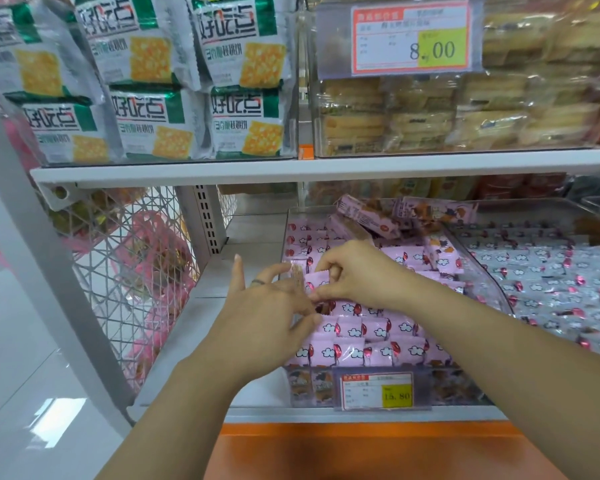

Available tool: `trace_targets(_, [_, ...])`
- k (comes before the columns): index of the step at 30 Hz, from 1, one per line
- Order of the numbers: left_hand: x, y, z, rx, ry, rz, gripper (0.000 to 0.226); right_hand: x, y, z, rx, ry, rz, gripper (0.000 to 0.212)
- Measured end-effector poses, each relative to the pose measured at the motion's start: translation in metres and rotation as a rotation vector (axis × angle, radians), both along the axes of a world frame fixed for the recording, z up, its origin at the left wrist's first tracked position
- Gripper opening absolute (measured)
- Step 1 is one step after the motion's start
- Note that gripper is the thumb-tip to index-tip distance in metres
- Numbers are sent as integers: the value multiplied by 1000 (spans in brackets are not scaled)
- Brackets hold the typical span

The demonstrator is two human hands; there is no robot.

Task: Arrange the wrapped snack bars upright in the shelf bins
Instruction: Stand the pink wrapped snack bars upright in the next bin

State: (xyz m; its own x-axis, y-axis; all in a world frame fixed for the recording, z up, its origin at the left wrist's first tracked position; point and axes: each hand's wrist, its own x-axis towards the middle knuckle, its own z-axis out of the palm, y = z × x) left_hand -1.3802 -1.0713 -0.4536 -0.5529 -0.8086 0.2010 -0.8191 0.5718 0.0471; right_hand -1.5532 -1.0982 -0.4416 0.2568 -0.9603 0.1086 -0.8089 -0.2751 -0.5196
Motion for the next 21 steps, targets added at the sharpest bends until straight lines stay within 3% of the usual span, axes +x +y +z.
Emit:
trace_targets(4, [8,-5,-4,8,92,2,34,2,-1,-1,30,73,90,17])
trace_targets(6, [12,-6,-5,22,209,14,36,1,1,0,30,88,109,17])
trace_targets(9, [9,-5,-2,34,183,26,31,-4,6,-1,28,119,120,29])
trace_targets(12, [5,-6,-2,36,147,9,32,-19,7,3,-81,21,-26,22])
trace_targets(15, [7,-7,-2,70,199,4,30,-41,-5,4,-234,119,-248,28])
trace_targets(18, [7,-6,-3,81,257,-1,28,-49,-17,-3,-94,297,-221,36])
trace_targets(21, [8,-6,-3,94,315,-3,28,-50,-19,-7,-148,184,-208,32])
